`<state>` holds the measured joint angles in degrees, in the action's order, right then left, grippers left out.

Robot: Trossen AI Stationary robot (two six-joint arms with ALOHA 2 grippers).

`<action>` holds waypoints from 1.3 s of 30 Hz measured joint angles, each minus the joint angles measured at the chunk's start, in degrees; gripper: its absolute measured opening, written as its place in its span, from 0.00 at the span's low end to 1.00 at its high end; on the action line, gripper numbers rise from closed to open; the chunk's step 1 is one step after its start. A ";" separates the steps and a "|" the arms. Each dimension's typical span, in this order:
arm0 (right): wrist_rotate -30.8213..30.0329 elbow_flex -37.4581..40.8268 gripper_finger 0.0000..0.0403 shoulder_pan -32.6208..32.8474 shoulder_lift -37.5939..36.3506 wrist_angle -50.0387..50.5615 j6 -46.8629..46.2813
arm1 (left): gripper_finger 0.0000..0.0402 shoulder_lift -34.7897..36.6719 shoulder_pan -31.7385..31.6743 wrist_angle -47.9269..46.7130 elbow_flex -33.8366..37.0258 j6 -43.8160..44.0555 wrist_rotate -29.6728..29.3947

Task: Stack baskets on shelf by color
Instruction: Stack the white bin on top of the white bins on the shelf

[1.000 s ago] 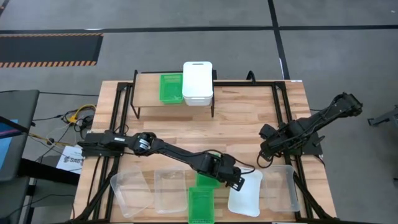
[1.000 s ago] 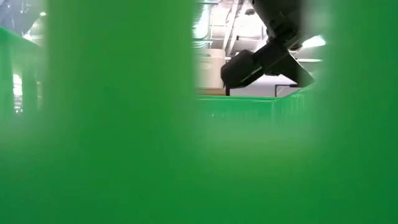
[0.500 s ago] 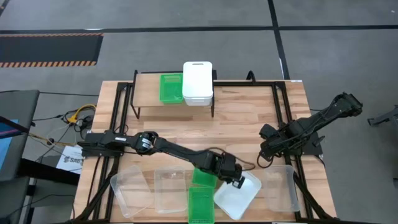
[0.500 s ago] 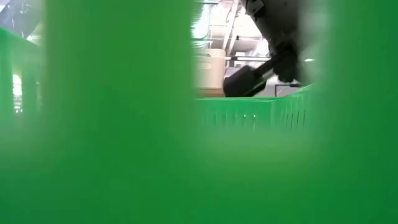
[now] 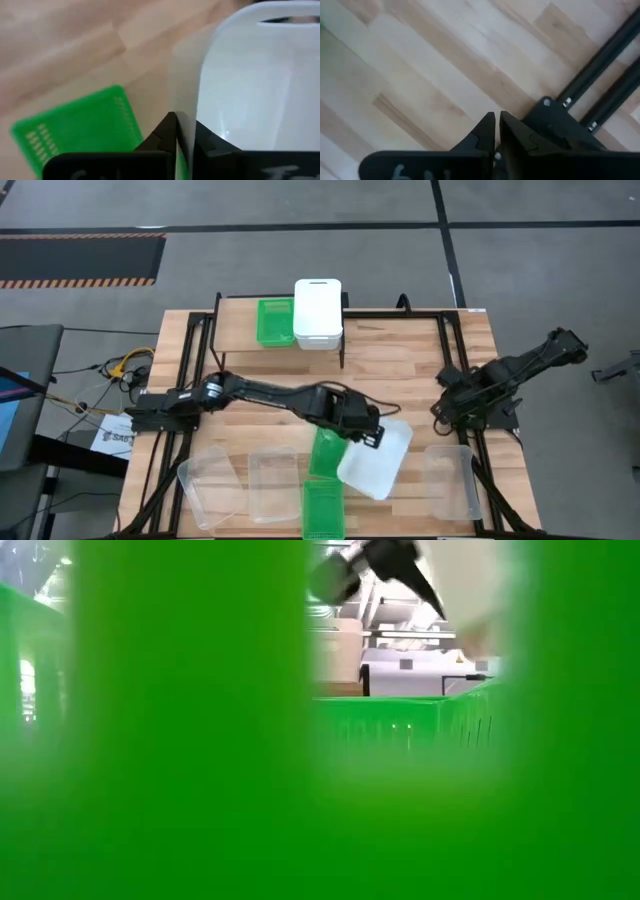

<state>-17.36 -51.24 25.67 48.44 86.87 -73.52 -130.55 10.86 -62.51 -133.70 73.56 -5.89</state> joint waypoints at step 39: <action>-3.75 0.00 0.13 -5.79 2.65 -3.21 0.97 | 0.00 25.48 -45.64 -10.35 -0.06 -32.43 -5.23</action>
<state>-21.10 -51.24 19.88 51.09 83.65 -72.54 -105.07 -34.78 -72.87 -133.75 41.13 -11.12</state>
